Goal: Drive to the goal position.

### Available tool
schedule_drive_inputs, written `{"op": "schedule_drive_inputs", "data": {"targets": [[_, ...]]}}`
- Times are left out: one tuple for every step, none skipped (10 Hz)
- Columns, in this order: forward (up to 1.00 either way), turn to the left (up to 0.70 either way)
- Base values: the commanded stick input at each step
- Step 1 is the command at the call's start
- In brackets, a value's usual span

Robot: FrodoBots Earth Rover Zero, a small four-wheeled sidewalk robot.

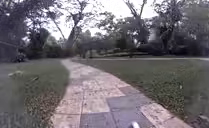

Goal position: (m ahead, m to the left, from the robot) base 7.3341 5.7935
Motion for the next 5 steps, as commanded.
{"op": "schedule_drive_inputs", "data": {"targets": [[0.7, 0.15], [0.7, 0.11], [0.7, 0.06], [0.7, 0.06], [0.7, 0.06]]}}
